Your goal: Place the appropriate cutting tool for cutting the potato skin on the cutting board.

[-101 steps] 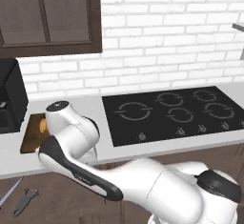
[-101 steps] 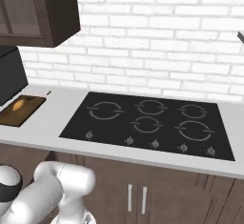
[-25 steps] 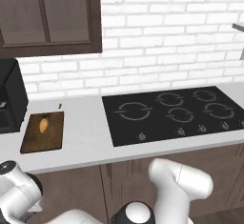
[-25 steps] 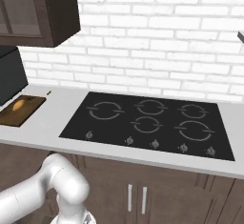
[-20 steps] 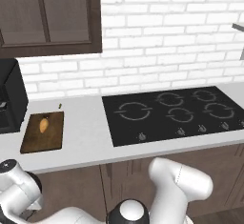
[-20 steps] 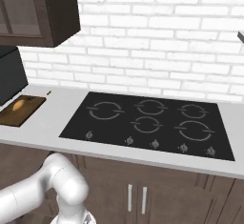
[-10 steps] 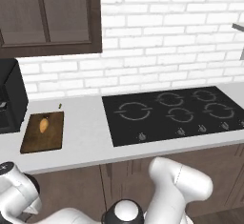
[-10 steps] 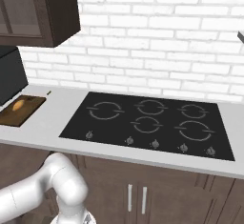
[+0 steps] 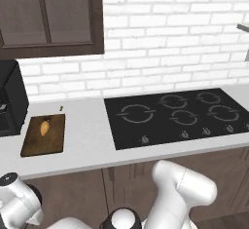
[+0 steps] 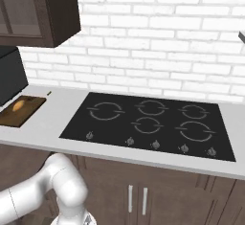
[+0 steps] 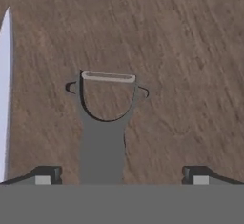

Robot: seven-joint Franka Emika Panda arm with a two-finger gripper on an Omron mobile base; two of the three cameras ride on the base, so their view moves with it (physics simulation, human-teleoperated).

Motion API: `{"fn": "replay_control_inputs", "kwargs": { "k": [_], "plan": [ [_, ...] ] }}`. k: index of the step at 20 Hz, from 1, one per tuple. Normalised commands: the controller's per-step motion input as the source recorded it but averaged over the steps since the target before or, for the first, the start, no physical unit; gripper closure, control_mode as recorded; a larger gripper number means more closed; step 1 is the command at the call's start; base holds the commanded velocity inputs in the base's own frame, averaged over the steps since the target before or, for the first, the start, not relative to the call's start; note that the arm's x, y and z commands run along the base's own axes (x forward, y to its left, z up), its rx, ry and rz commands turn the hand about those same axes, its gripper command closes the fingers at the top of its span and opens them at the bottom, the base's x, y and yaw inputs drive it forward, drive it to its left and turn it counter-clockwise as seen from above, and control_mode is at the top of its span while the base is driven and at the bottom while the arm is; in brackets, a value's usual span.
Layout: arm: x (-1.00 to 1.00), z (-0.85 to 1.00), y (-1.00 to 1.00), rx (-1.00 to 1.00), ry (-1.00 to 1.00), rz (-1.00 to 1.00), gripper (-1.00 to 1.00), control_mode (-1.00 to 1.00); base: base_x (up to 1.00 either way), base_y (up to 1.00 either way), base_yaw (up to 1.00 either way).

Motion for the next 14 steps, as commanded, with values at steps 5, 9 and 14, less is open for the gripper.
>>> {"fn": "replay_control_inputs", "kwargs": {
  "k": [5, 9, 14],
  "plan": [
    [0.29, -0.33, 0.21, 0.0, 0.07, 0.0, -1.0, -1.0, 0.0, 0.0, 0.0],
    [0.27, -0.19, 0.47, -0.04, 0.08, 0.0, -1.0, -1.0, 0.0, 0.0, 0.0],
    [0.03, -0.3, 0.16, -0.04, 0.02, 0.0, -1.0, -1.0, 0.0, 0.0, 0.0]
  ]
}}
